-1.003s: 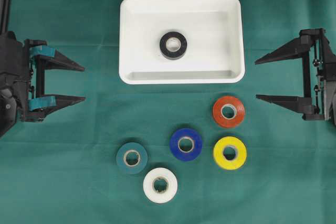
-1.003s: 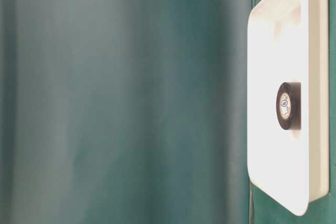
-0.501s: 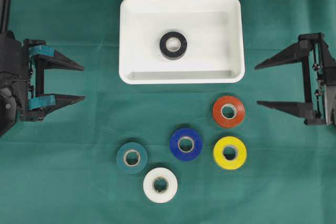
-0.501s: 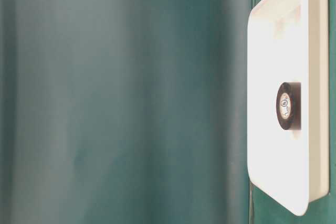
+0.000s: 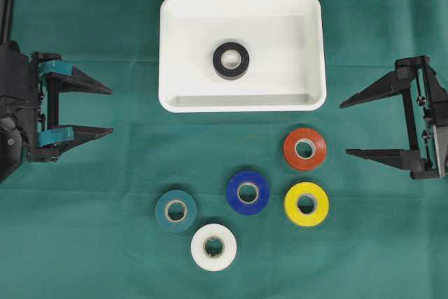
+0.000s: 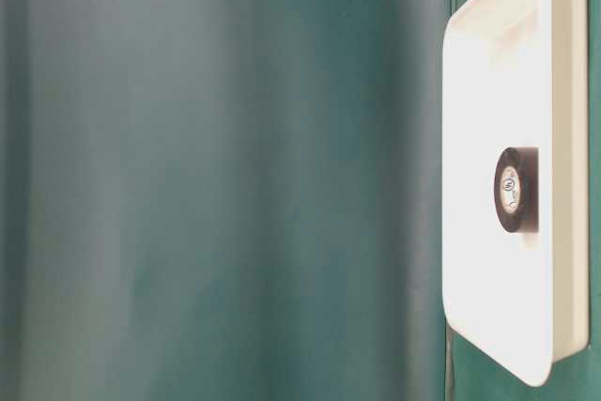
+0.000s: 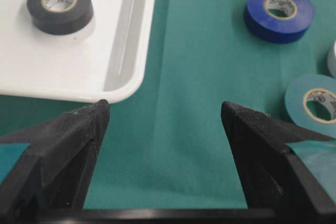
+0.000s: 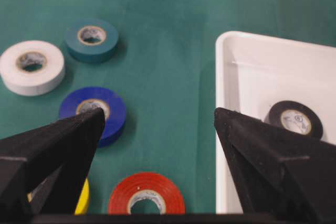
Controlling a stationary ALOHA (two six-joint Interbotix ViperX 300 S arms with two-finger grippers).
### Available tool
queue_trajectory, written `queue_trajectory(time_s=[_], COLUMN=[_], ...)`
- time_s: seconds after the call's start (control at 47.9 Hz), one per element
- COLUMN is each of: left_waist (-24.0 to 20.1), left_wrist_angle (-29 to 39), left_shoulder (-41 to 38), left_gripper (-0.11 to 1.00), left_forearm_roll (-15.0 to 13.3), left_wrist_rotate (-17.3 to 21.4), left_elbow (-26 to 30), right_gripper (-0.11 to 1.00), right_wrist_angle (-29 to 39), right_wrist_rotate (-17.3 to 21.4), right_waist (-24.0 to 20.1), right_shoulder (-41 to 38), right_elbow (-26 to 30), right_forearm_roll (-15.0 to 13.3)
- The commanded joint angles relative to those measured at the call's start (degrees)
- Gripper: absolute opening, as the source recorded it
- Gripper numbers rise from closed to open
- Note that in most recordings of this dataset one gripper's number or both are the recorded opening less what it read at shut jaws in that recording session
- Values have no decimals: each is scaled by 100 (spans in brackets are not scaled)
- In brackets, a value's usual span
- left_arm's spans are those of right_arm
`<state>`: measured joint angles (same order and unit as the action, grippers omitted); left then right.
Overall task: Pick up the tape from a random location and place it into the white case.
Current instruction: 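Swing the right gripper left over the tape rolls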
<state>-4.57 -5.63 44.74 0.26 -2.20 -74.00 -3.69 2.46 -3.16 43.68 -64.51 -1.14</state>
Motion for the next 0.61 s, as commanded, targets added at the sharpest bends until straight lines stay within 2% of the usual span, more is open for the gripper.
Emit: queue_trajectory(time_s=[0.0, 0.272, 0.585], left_waist=[-18, -9, -9], left_wrist_angle=[-53, -79, -79], left_shoulder=[-18, -18, -18], left_gripper=[84, 84, 84], left_forearm_roll=[-9, -9, -9], left_wrist_rotate=[-9, -9, 0], left_elbow=[88, 97, 88], right_gripper=[93, 93, 93], right_wrist_angle=[-44, -229, -492], right_wrist_rotate=[-9, 9, 9], right_waist=[-88, -281, -281], right_shoulder=[-26, -571, -1978], right_elbow=[132, 519, 1564], right_forearm_roll=[0, 18, 18])
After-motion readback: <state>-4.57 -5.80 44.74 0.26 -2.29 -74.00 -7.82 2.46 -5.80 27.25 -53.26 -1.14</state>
